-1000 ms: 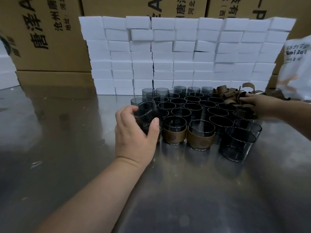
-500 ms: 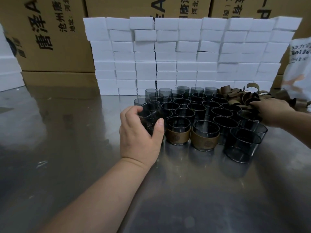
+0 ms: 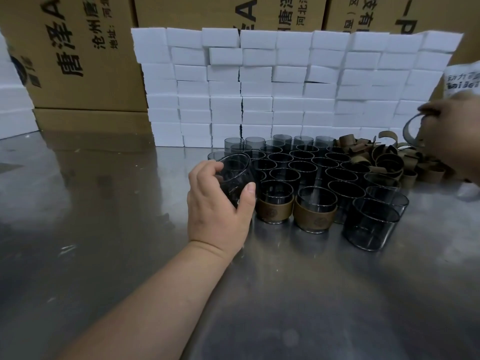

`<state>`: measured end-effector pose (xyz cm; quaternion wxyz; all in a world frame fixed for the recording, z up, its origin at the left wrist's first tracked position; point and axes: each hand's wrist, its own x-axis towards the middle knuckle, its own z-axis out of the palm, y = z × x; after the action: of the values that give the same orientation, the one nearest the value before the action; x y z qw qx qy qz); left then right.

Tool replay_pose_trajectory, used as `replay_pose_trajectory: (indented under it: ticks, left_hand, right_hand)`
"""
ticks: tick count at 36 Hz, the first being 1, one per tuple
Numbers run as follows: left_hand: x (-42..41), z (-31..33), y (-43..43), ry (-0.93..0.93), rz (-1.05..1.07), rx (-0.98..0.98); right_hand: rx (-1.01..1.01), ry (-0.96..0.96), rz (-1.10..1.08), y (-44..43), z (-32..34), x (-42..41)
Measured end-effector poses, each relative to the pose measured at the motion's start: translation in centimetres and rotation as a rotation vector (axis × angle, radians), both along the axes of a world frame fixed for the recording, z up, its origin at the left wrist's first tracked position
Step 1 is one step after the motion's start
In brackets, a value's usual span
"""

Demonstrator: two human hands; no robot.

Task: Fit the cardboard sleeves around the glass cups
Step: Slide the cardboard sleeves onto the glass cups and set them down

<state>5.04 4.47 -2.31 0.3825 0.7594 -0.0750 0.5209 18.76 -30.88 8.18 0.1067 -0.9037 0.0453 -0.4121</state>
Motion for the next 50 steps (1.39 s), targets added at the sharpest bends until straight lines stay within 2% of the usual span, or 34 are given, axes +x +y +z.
replay_pose_trajectory:
  ticks: [3, 5, 9, 15, 20, 29, 35, 40, 45, 50]
  left_hand:
    - [-0.2, 0.1, 0.0, 0.010, -0.028, 0.006]
    - [-0.2, 0.1, 0.0, 0.025, -0.048, -0.007]
    - [-0.1, 0.1, 0.0, -0.014, -0.068, 0.025]
    - [-0.1, 0.4, -0.1, -0.160, -0.115, 0.148]
    - [-0.4, 0.7, -0.3, -0.197, -0.138, 0.204]
    - [-0.7, 0.6, -0.8, -0.144, -0.210, 0.109]
    - [-0.7, 0.4, -1.1, -0.168, -0.257, 0.155]
    - [-0.4, 0.0, -1.0, -0.136, -0.262, -0.007]
    - [-0.7, -0.2, -1.6, -0.150, -0.318, 0.029]
    - [-1.1, 0.0, -2.1, -0.088, -0.349, -0.113]
  right_hand:
    - [0.190, -0.127, 0.113, 3.3, 1.3, -2.2]
    - [0.168, -0.194, 0.206, 6.2, 1.9, -4.3]
    - [0.169, -0.188, 0.481, 11.6, 2.0, -9.0]
    - [0.354, -0.041, 0.838, 17.0, -1.0, -14.7]
    - [0.534, 0.157, 0.990, 19.5, -3.9, -17.2]
    - [0.812, 0.272, 1.019, 21.3, -7.3, -18.5]
    - [0.861, 0.309, 1.030, 21.1, -8.7, -18.1]
    - [0.825, 0.325, 1.030, 20.6, -9.2, -18.0]
    - [0.920, 0.333, 1.042, 20.7, -9.4, -17.8]
    - [0.911, 0.339, 1.035, 20.6, -9.6, -17.6]
